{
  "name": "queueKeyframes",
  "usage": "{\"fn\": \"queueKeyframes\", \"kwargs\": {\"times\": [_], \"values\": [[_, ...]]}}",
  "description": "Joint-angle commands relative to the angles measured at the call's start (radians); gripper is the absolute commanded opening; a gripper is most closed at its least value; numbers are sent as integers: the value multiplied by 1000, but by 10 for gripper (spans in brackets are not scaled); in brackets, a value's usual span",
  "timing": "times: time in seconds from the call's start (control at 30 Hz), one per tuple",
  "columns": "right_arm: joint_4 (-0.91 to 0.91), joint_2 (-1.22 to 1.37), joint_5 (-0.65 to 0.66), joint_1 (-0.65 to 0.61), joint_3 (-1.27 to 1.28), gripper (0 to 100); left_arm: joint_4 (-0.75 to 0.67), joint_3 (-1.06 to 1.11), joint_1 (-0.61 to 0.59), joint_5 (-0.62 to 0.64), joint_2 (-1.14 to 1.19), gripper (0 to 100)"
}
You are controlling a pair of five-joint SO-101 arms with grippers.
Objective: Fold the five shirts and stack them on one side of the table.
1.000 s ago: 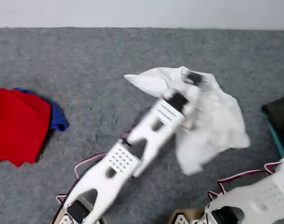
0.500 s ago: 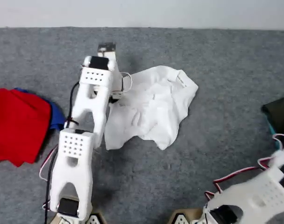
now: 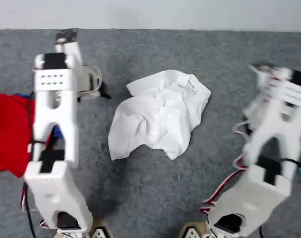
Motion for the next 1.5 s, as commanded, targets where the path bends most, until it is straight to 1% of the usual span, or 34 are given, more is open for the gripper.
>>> {"fn": "queueKeyframes", "kwargs": {"times": [0.0,0.1,0.23,0.3,0.43,0.53,0.7,0.93,1.0,1.13,1.17,1.33,1.47], "values": [[10,-74,-106,-237,-23,422,31,200,-92,-38,-244,330],[-53,-67,-239,-375,-86,376,29,352,-132,-38,-387,330],[-79,-15,-368,-492,-195,273,29,504,-158,-38,-554,330],[-54,19,-397,-532,-239,234,29,575,-157,-38,-626,330],[-50,82,-404,-575,-293,227,28,696,-153,-40,-732,330],[-67,145,-404,-576,-301,227,26,762,-157,-40,-790,330],[-74,248,-405,-529,-316,223,28,832,-158,-40,-873,330],[-102,337,-399,-513,-361,216,26,871,-152,-40,-927,330],[-102,369,-358,-506,-368,176,26,871,-153,-40,-931,330],[-101,412,-264,-504,-368,48,28,871,-157,-40,-931,330],[-97,417,-249,-504,-368,29,28,871,-157,-40,-931,330],[-25,394,-235,-493,-400,10,28,868,-150,-40,-931,330],[36,338,-235,-440,-436,10,26,868,-149,-40,-931,330]]}}
